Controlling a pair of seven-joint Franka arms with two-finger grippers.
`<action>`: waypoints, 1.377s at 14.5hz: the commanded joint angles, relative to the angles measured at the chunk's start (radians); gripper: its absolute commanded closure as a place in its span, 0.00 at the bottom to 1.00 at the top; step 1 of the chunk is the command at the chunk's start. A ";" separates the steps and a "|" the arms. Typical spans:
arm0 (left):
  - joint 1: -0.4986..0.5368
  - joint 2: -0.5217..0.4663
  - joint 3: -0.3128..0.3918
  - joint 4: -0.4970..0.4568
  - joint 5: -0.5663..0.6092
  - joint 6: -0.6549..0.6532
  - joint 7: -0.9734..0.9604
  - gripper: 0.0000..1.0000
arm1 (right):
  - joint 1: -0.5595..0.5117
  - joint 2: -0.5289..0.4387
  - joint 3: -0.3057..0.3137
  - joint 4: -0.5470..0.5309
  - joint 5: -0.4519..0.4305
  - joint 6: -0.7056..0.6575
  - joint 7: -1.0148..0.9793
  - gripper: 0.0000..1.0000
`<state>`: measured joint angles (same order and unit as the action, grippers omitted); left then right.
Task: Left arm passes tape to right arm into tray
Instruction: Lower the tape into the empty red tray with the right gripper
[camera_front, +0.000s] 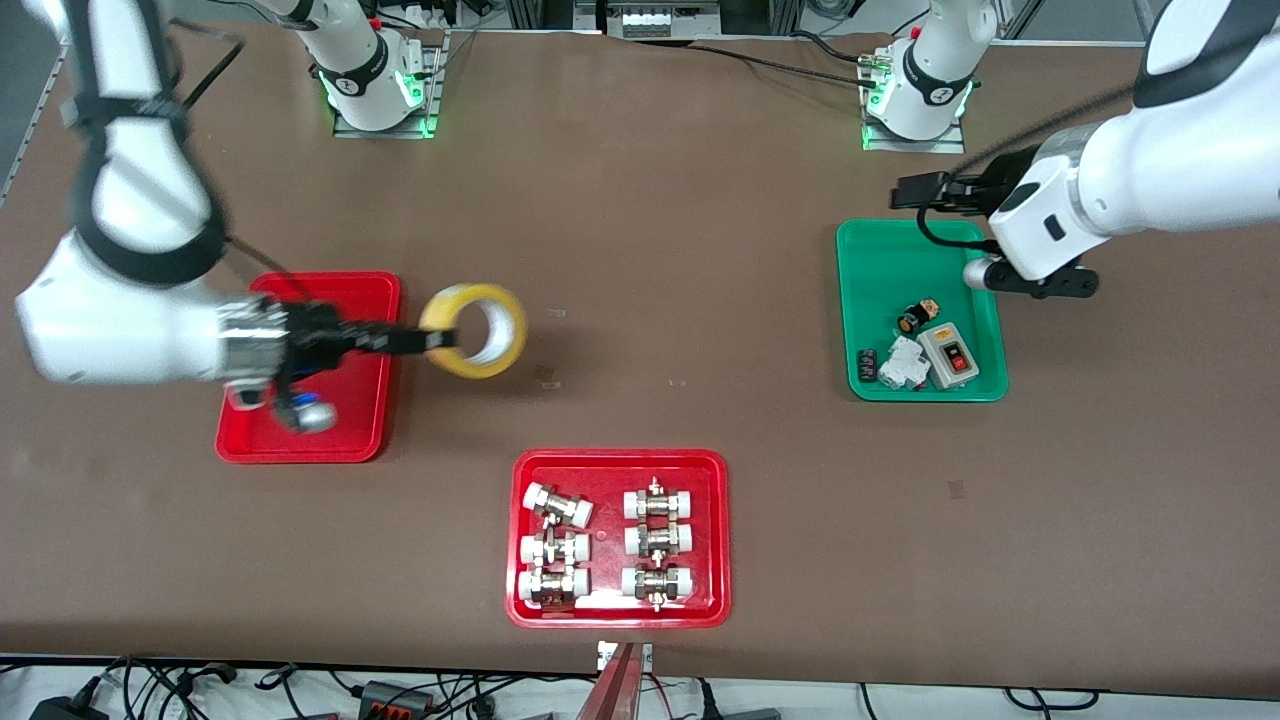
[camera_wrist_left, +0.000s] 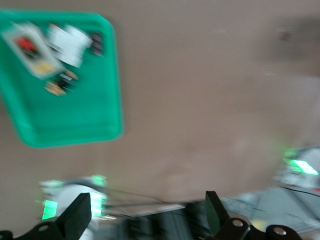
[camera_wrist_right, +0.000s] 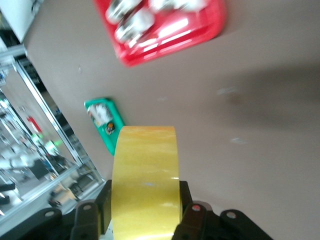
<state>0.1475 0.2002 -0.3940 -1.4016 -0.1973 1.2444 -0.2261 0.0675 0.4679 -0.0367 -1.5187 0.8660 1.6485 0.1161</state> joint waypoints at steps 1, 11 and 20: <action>0.039 -0.053 0.004 -0.002 0.110 -0.005 0.169 0.00 | -0.096 0.037 0.021 0.014 -0.086 -0.032 -0.071 0.60; -0.146 -0.213 0.392 -0.185 0.156 0.176 0.599 0.00 | -0.370 0.228 0.021 0.009 -0.142 -0.108 -0.587 0.60; -0.052 -0.266 0.270 -0.139 0.223 0.204 0.272 0.00 | -0.396 0.322 0.021 0.011 -0.150 -0.096 -0.725 0.59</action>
<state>0.0608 -0.0468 -0.0851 -1.5341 0.0061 1.4688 0.1628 -0.2986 0.7686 -0.0279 -1.5216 0.7245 1.5651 -0.5598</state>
